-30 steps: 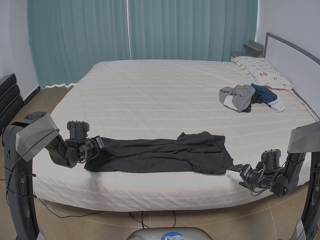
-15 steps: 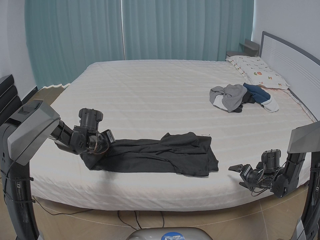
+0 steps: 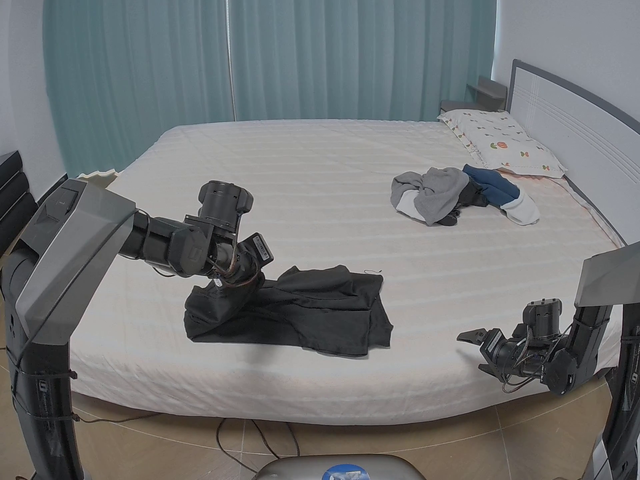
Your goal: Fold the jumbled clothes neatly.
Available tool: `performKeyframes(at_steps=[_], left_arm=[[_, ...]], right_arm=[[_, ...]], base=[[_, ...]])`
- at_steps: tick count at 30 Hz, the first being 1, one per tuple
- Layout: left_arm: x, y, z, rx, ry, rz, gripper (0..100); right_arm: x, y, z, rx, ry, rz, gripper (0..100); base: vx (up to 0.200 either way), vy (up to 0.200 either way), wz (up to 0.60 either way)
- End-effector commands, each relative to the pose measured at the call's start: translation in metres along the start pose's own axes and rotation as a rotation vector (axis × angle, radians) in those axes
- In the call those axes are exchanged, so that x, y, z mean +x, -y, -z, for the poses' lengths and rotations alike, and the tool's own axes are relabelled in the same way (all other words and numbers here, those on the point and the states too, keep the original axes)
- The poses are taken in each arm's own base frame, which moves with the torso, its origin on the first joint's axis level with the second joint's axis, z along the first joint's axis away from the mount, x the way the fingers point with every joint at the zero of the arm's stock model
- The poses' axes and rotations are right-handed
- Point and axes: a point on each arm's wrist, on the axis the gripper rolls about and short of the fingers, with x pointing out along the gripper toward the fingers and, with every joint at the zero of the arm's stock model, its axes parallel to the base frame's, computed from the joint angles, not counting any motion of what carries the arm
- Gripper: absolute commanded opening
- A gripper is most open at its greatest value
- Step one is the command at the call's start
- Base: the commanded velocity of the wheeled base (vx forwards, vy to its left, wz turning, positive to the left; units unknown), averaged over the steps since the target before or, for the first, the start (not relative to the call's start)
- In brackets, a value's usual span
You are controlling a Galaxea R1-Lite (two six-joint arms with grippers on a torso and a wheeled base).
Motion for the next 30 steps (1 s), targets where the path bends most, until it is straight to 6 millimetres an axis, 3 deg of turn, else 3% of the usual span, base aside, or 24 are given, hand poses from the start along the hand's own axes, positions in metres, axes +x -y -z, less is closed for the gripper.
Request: performKeyframes(at_steps=[1, 9, 18, 19, 27, 30], left_arm=[[0.005, 0.018, 0.011, 0.023, -0.010, 0.033, 0], [0.032, 0.040, 0.031, 0.054, -0.053, 0.047, 0], [0.063, 0.049, 0.052, 0.017, -0.051, 0.031, 0], [0.067, 0.048, 0.055, 0.020, -0.053, 0.027, 100], [0.067, 0.049, 0.056, 0.001, -0.056, 0.025, 100], [0.044, 0.059, 0.042, -0.069, -0.035, 0.067, 100]], right_arm=[[0.000, 0.000, 0.000, -0.001, 0.000, -0.001, 100], [0.000, 0.000, 0.000, -0.001, -0.001, 0.000, 100], [0.000, 0.000, 0.001, -0.002, -0.002, 0.002, 100], [0.000, 0.000, 0.001, -0.002, -0.002, 0.002, 100], [0.000, 0.000, 0.001, -0.002, -0.002, 0.002, 100], [0.000, 0.000, 0.002, -0.005, -0.004, 0.001, 100]], base=[[0.000, -0.200, 0.00], [0.000, -0.200, 0.00], [0.000, 0.000, 0.00], [0.000, 0.000, 0.00], [0.000, 0.000, 0.00], [0.000, 0.000, 0.00]])
